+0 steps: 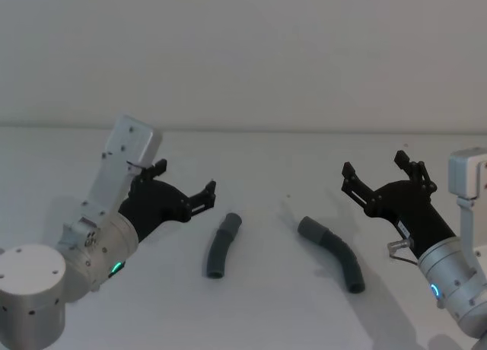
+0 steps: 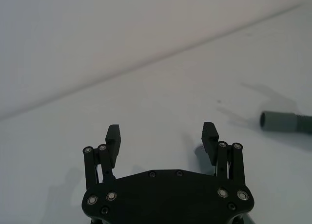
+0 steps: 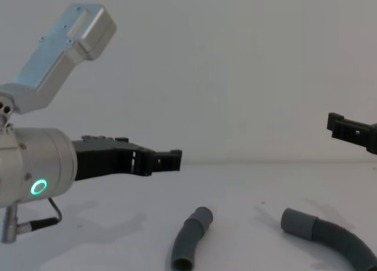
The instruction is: Use both hands to pick up one end of the pipe from the table, align the ends, and insert them.
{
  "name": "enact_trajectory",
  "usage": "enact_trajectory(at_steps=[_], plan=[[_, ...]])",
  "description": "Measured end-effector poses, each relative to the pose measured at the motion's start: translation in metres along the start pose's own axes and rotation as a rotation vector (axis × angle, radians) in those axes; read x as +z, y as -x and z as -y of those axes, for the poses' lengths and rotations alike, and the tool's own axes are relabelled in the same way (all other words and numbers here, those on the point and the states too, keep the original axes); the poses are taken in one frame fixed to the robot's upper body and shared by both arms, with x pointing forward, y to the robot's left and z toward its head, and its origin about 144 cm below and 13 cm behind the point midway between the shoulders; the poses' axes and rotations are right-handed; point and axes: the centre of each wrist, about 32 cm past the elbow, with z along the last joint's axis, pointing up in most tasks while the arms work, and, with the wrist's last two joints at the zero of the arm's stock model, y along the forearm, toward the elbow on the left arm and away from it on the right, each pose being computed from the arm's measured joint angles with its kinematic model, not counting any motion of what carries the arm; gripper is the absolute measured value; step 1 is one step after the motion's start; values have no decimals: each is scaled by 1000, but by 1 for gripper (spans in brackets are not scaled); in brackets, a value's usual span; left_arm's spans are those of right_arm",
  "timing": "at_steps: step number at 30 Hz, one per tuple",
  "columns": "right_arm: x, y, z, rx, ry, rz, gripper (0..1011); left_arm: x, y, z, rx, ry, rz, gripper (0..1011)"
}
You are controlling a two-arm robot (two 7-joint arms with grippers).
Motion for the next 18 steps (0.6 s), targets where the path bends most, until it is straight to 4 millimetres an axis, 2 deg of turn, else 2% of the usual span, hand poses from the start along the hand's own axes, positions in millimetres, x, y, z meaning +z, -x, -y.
enact_trajectory(at_steps=[18], plan=[[0, 0, 0, 0, 0, 0, 1005, 19, -4, 10, -155, -186, -6, 1001]])
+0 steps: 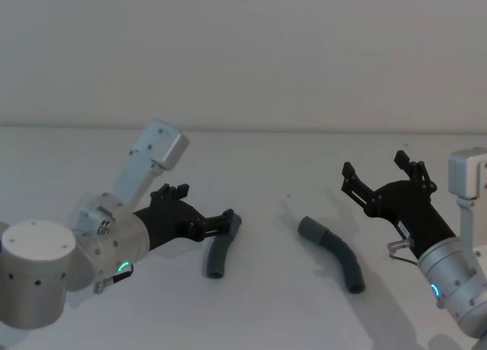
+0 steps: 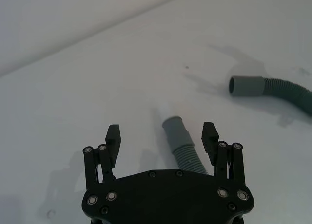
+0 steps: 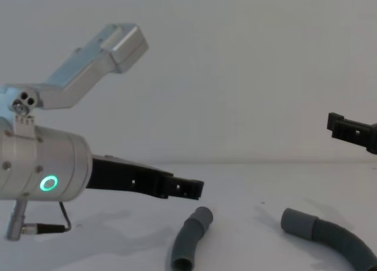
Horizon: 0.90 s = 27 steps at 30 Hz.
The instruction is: Use both hands to pick up one end of the pipe from the table, align the ends, and insert them.
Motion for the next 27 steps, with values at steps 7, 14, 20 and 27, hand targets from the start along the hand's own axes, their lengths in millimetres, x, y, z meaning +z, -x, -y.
enact_trajectory(at_steps=[7, 14, 20, 27], plan=[[0, 0, 0, 0, 0, 0, 1006, 6, -3, 8, -44, -46, 12, 1001], [0, 0, 0, 0, 0, 0, 1006, 9, -4, 15, -69, -78, 17, 1001], [0, 0, 0, 0, 0, 0, 1006, 9, -4, 20, -82, -103, 16, 1001], [0, 0, 0, 0, 0, 0, 1006, 8, -3, 23, -88, -119, 13, 1001]])
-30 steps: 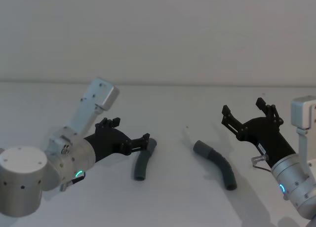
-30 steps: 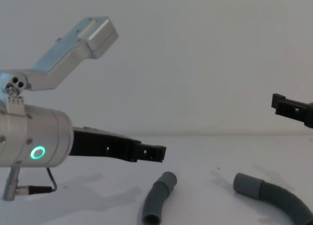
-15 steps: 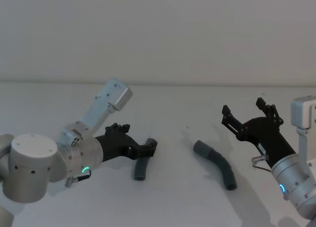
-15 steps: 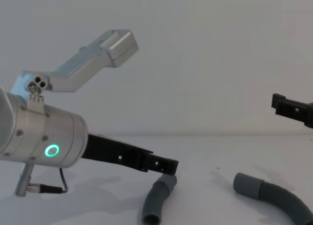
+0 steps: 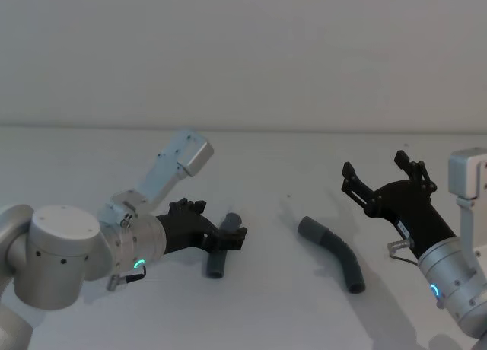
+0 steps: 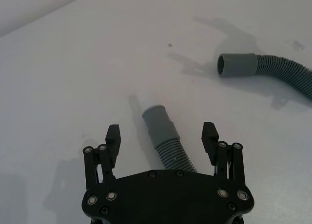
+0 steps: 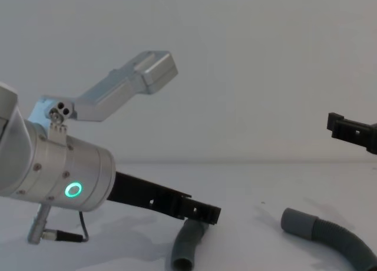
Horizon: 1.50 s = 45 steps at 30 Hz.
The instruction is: Use both hands to pick up one end of the pipe from the table, align the ends, and insert them.
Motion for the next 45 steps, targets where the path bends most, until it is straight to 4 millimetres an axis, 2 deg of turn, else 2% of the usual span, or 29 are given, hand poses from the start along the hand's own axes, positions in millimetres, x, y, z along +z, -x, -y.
enact_trajectory(at_steps=[45], plan=[[0, 0, 0, 0, 0, 0, 1006, -4, 3, 22, -18, -83, 36, 983]])
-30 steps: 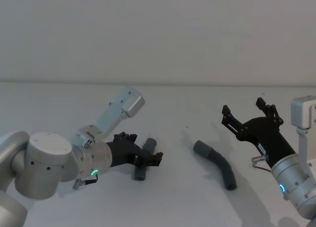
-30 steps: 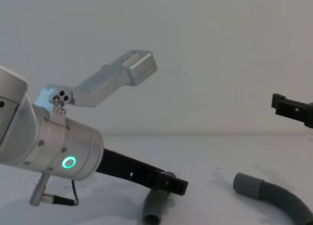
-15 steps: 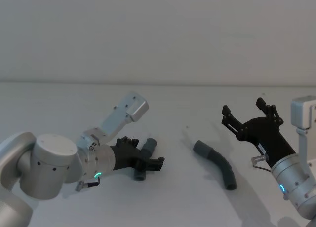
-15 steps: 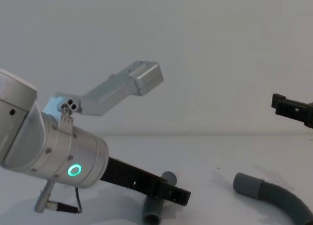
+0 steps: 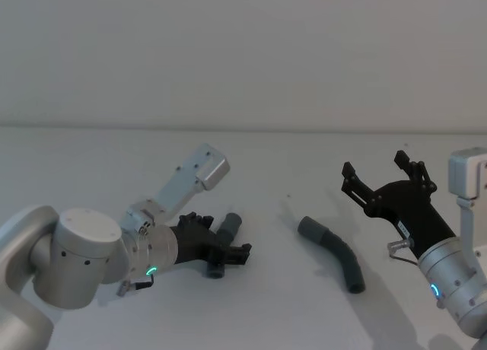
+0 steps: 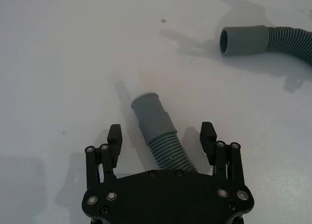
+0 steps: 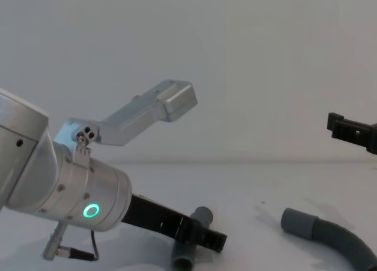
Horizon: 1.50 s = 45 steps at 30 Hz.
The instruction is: Use both hands to pick up one end of the pipe from the table, align the ends, and insert them.
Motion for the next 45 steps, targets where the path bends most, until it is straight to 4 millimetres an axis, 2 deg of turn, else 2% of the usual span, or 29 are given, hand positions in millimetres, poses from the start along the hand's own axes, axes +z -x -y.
enact_trajectory(at_steps=[10, 12, 16, 17, 24, 29, 45], plan=[[0, 0, 0, 0, 0, 0, 1006, -1, 0, 1, 4, 2, 4, 759], [0, 0, 0, 0, 0, 0, 1006, -1, 0, 1, 4, 3, 5, 655], [0, 0, 0, 0, 0, 0, 1005, -1, -1, 2, 6, 3, 6, 565], [0, 0, 0, 0, 0, 0, 1005, -1, -1, 2, 6, 3, 6, 496], [0, 0, 0, 0, 0, 0, 1005, -1, -1, 2, 7, 3, 7, 383], [0, 0, 0, 0, 0, 0, 1006, -1, -1, 2, 8, 3, 7, 356], [3, -5, 3, 48, 43, 42, 1006, -1, -1, 2, 10, 3, 8, 355]])
